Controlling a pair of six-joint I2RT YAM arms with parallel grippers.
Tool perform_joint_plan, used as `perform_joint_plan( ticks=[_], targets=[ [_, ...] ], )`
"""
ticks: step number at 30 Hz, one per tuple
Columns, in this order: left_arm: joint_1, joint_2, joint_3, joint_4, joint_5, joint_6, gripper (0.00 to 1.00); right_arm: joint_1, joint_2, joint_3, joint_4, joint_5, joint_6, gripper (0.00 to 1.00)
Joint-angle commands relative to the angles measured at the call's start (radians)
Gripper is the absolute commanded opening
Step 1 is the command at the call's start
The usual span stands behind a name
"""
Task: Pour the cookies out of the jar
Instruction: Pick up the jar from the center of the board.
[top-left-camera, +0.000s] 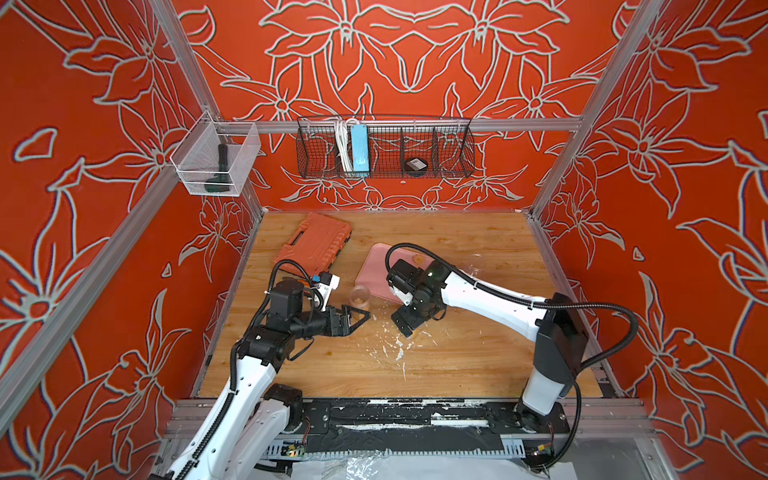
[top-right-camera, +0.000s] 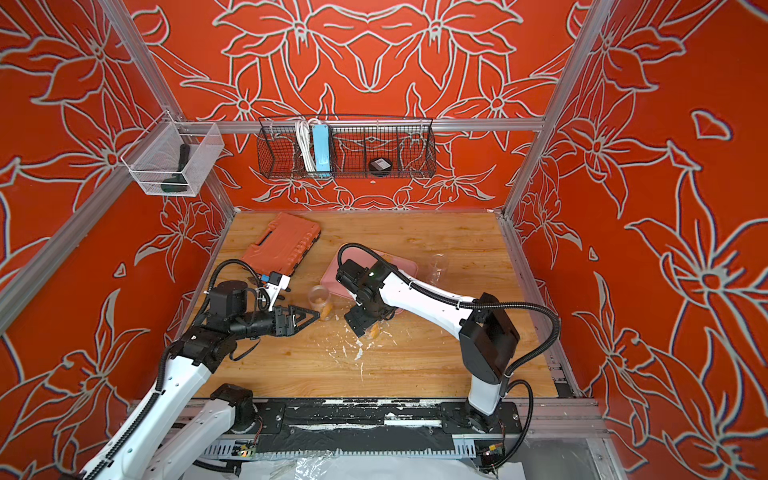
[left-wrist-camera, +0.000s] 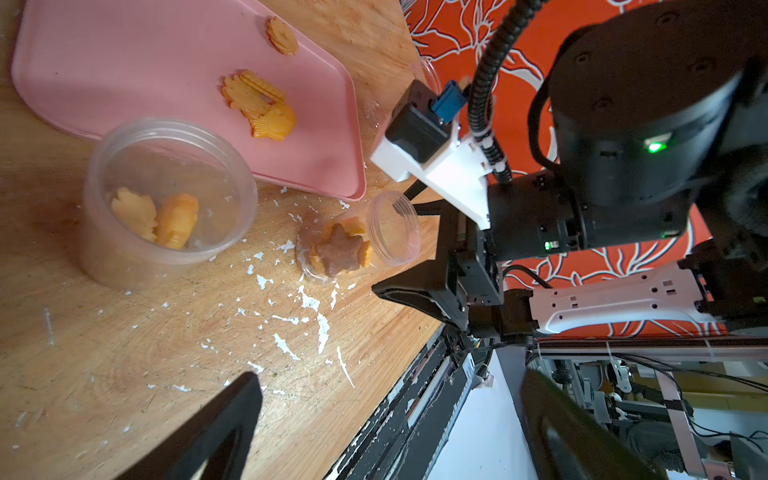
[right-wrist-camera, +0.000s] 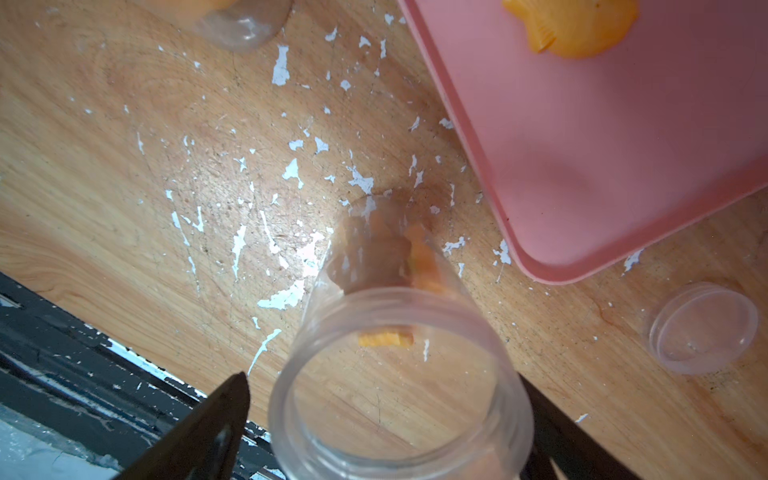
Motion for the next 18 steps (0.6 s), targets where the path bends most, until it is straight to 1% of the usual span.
perform_joint_plan(
  ticks=[1, 12, 18],
  targets=[
    [0.003, -0.012, 0.005, -0.011, -0.002, 0.019, 0.98, 0.007, 0.031, 0.04, -0.017, 0.02, -0.012, 0.94],
    [0.004, -0.014, 0.004, -0.013, -0.006, 0.022, 0.98, 0.007, 0.06, 0.044, -0.023, 0.022, -0.009, 0.88],
    [0.003, -0.017, 0.004, -0.017, -0.008, 0.021, 0.98, 0.007, 0.061, 0.047, -0.026, 0.024, -0.009, 0.83]
  ],
)
